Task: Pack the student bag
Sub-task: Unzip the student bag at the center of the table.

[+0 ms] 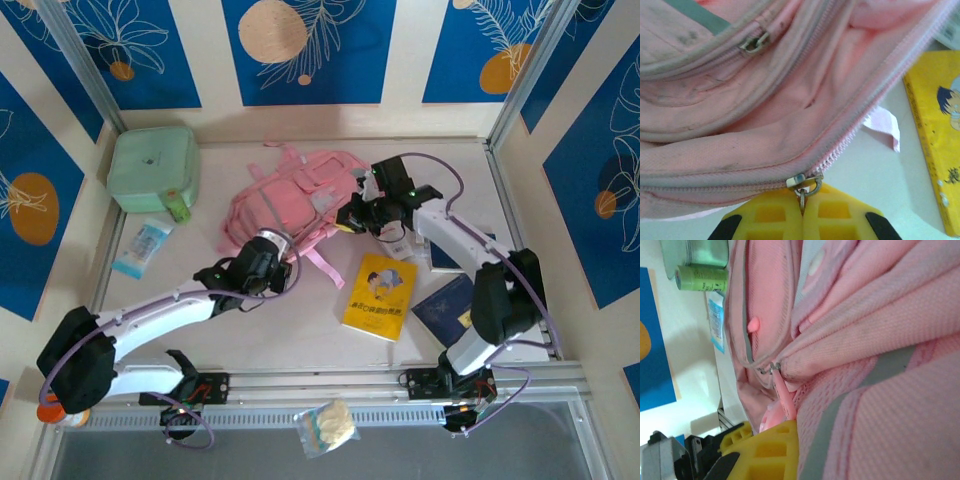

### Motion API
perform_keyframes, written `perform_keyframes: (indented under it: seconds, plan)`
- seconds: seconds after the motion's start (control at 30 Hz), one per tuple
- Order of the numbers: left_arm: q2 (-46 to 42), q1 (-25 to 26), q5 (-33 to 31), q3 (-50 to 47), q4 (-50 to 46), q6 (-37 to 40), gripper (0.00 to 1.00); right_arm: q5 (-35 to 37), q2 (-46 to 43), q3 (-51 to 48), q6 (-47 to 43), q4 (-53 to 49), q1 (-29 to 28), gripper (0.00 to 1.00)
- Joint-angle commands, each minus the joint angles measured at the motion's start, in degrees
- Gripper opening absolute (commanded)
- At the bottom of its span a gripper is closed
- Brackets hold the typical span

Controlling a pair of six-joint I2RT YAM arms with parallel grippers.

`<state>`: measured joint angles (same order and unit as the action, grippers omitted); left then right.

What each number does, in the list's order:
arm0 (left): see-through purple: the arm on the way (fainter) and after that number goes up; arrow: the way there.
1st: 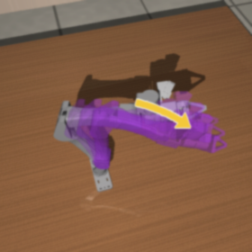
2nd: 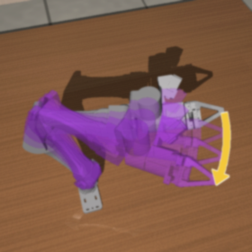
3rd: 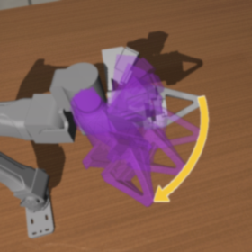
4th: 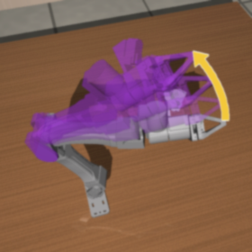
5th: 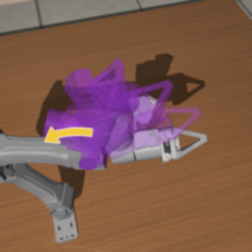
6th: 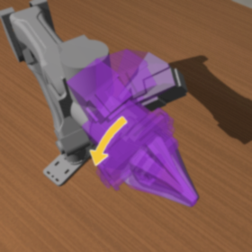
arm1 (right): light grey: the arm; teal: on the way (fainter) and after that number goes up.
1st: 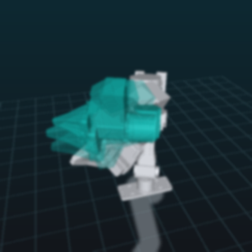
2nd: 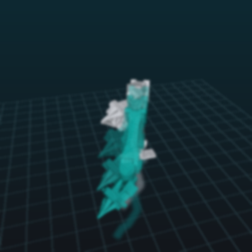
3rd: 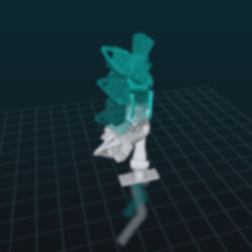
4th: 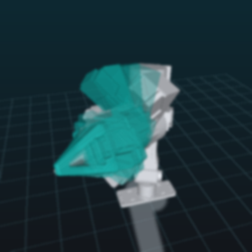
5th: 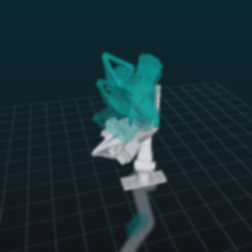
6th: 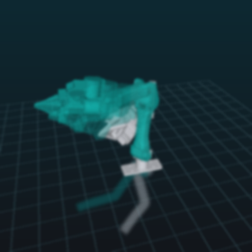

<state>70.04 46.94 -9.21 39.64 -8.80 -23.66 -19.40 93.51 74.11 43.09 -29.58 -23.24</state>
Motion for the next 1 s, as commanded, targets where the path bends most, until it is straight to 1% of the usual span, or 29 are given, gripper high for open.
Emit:
perform_keyframes:
  seconds: [0.0, 0.1, 0.13, 0.2, 0.27, 0.3, 0.37, 0.4, 0.5, 0.57, 0.63, 0.7, 0.77, 0.87, 0.97]
  plan:
    - [0.34, 3.66, 2.66, 2.01, -7.79, -5.63, 0.00, -0.98, 4.57, 6.13, -5.96, 1.10, 2.57, 0.00]
    - [2.72, 4.48, 0.86, 3.67, -9.07, -8.41, 0.00, -3.41, 10.12, 10.32, -5.39, 1.01, 4.37, 0.00]
    - [3.23, 4.48, -0.05, 3.73, -8.98, -8.91, 0.00, -3.19, 11.70, 11.65, -5.21, 0.12, 4.65, 0.00]
    - [4.24, 4.31, -1.23, 3.78, -8.44, -10.02, 0.00, -2.88, 14.35, 13.61, -4.86, -1.65, 5.31, 0.13]
    - [5.07, 4.23, -2.01, 4.04, -8.50, -10.38, 0.00, -1.95, 14.19, 12.87, -3.50, -2.30, 5.99, 0.33]
    - [5.65, 4.21, -2.32, 4.18, -8.53, -10.43, 0.00, -2.13, 12.80, 10.89, -2.84, -0.82, 6.34, 0.40]
    - [6.36, 4.04, -3.12, 4.39, -8.92, -10.61, 0.00, -3.81, 9.73, 6.69, -1.42, 2.36, 6.36, 0.47]
    - [6.56, 3.95, -3.29, 4.48, -8.93, -10.83, 0.00, -5.09, 8.54, 5.28, -1.02, 2.49, 6.09, 0.51]
    - [6.53, 3.78, -2.68, 4.98, -8.22, -10.88, 0.00, -5.37, 5.08, 1.23, 1.15, 0.76, 3.47, 0.59]
    - [6.38, 3.78, -2.56, 5.07, -7.54, -11.12, 0.00, -5.75, 3.24, -3.48, 4.64, 3.16, 0.18, 0.62]
    - [6.10, 3.82, -2.61, 5.11, -7.11, -11.05, 0.00, -5.25, 2.02, -7.75, 8.86, 5.81, -2.85, 0.62]
    - [6.07, 3.78, -2.81, 5.27, -7.21, -11.05, 0.00, -4.69, 0.84, -12.97, 15.23, 11.73, -5.44, 0.62]
    - [6.14, 3.74, -2.47, 5.35, -7.01, -10.95, 0.00, -3.77, 0.82, -16.33, 19.71, 16.52, -7.43, 0.63]
    - [6.07, 3.70, -1.34, 5.50, -6.33, -10.85, 0.00, -0.90, 3.18, -16.82, 23.68, 19.57, -9.97, 0.63]
    - [5.95, 3.69, -0.47, 5.27, -4.83, -10.62, 0.00, 0.48, 6.85, -14.87, 25.91, 22.21, -11.29, 0.63]
